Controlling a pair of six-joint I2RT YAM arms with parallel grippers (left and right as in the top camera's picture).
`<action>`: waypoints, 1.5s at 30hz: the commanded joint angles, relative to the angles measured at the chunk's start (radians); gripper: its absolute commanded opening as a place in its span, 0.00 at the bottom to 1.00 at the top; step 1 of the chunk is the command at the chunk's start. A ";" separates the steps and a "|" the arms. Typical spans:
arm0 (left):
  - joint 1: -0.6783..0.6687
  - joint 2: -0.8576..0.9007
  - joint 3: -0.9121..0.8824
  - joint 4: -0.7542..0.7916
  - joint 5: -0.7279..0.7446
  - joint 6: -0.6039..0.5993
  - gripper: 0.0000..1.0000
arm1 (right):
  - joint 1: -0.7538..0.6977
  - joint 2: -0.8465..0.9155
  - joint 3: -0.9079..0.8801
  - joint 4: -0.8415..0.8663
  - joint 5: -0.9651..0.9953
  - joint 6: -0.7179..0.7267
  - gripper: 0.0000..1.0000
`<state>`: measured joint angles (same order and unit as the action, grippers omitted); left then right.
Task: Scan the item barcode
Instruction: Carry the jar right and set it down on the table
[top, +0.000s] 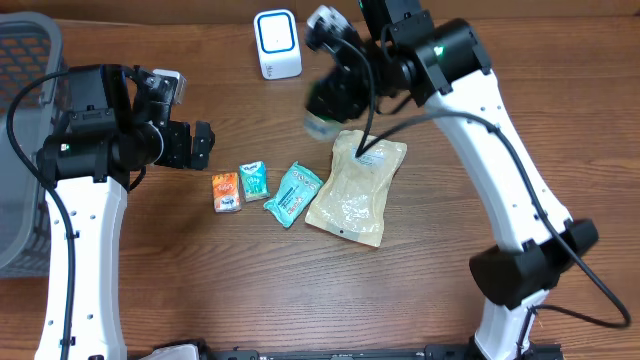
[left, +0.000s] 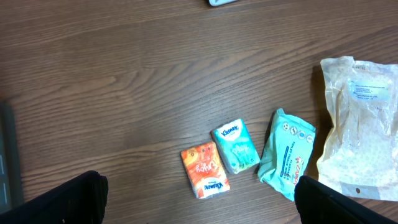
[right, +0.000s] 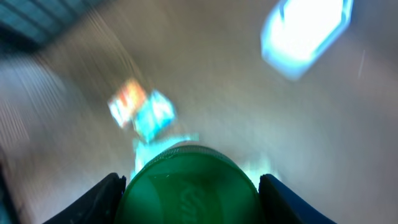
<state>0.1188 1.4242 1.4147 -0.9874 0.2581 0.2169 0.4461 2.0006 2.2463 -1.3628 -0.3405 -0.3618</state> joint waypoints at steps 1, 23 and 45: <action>0.000 -0.006 0.019 0.001 0.001 0.000 1.00 | -0.061 0.040 -0.002 -0.069 0.083 0.084 0.28; 0.000 -0.006 0.019 0.001 0.001 0.000 0.99 | -0.489 0.305 -0.002 -0.217 0.176 0.220 0.29; 0.000 -0.006 0.019 0.001 0.001 0.000 0.99 | -0.535 0.347 -0.002 -0.012 0.404 0.262 0.36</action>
<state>0.1188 1.4242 1.4147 -0.9878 0.2581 0.2169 -0.0910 2.3482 2.2360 -1.3941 0.0311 -0.1081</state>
